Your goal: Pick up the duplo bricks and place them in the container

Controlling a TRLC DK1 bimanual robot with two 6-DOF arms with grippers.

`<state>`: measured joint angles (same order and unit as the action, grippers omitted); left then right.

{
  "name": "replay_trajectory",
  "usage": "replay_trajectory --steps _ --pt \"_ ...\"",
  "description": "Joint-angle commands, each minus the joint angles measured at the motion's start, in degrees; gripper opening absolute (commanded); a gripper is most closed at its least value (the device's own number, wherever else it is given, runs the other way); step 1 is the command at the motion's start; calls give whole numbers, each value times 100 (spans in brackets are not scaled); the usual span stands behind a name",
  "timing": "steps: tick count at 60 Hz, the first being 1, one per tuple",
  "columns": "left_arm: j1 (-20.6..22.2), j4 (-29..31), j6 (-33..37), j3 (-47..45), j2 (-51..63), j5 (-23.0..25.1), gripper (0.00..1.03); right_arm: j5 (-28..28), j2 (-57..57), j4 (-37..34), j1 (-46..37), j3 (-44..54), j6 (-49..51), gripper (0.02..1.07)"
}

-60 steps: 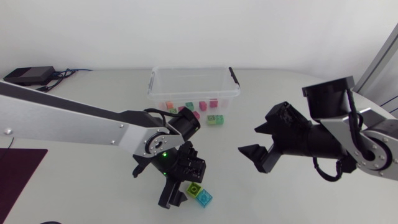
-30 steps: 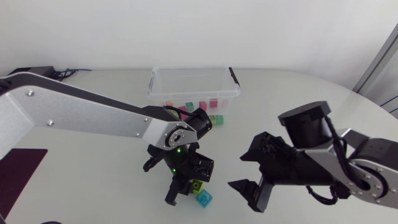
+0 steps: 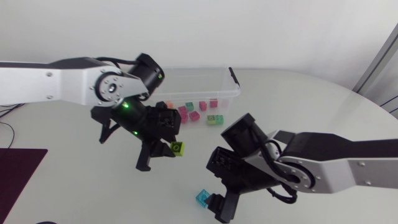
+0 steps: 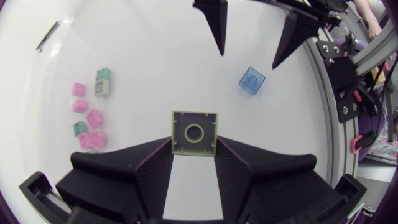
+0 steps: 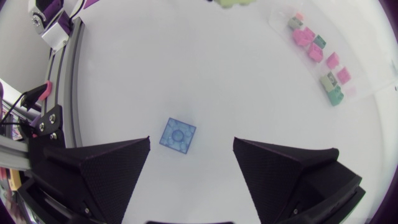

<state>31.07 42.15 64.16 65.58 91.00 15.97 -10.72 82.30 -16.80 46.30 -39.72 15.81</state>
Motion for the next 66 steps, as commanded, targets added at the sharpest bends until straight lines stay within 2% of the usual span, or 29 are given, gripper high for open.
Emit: replay_trajectory --steps 1,8,19,26,32,47,58,66 --pt "-251 92 -62 -212 -399 179 21 70 401 -228 177 -343 -281 98" --pt "-646 92 -106 -327 -856 363 21 79 814 -482 353 -659 -368 94" --pt "-883 92 -158 -459 -1304 495 21 88 1156 -816 458 -905 -404 92" --pt "-971 30 -334 -353 -1348 601 21 184 1350 -1089 458 -1116 -404 81" --pt "-1024 -418 -800 -221 -1348 653 21 228 1534 -1186 467 -1248 -412 67" --pt "-1121 -1218 -1441 -142 -1339 662 22 343 1842 -1317 467 -1310 -386 31" --pt "-1217 -2132 -2241 192 -803 645 22 387 1200 -1502 116 -1248 -351 31" --pt "-1191 -2264 -2584 825 -56 539 23 395 576 -1766 -315 -1354 -263 31"
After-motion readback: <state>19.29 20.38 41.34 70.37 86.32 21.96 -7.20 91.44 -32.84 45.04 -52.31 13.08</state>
